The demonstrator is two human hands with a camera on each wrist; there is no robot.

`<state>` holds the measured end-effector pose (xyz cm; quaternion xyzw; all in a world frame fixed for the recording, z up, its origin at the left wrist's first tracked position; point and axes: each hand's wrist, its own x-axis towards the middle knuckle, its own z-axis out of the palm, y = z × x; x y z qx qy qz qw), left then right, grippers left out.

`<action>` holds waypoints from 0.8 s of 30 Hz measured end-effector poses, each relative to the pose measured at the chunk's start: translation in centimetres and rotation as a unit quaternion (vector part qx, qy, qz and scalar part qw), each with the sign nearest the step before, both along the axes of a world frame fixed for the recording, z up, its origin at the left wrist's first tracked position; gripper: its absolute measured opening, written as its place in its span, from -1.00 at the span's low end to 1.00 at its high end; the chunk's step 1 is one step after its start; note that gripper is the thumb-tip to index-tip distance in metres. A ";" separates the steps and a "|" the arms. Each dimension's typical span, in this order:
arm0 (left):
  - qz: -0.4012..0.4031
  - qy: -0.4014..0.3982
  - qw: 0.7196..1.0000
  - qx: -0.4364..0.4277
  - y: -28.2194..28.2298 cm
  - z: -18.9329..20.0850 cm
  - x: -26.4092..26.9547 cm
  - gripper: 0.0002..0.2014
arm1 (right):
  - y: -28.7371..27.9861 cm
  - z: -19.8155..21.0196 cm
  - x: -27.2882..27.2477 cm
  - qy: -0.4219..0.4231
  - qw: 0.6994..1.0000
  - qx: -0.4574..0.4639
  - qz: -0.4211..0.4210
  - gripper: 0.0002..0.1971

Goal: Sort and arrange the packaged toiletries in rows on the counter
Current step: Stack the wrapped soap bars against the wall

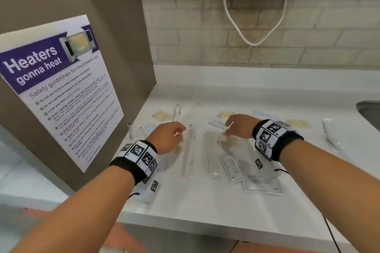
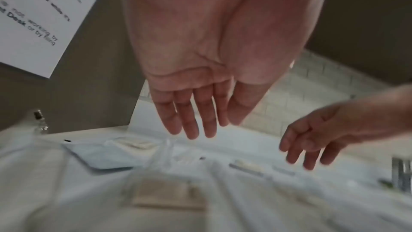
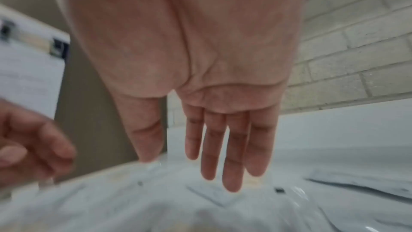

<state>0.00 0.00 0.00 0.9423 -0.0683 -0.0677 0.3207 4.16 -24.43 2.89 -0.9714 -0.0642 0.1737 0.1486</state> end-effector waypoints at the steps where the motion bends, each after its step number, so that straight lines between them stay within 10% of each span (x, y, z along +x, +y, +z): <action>1: -0.007 0.011 0.999 0.051 0.2 -0.6 0.2 -0.65 | 0.1 -0.6 0.1 0.015 0.999 -0.042 0.010 -0.56; 14: -0.028 0.064 0.966 0.248 1.5 -3.3 2.0 -0.46 | -0.1 -3.4 0.8 0.035 0.992 -0.120 0.031 -0.48; 24: -0.013 0.013 0.999 0.042 3.2 -3.5 1.8 -0.84 | 1.3 -1.4 0.9 0.016 0.998 0.054 0.038 -0.83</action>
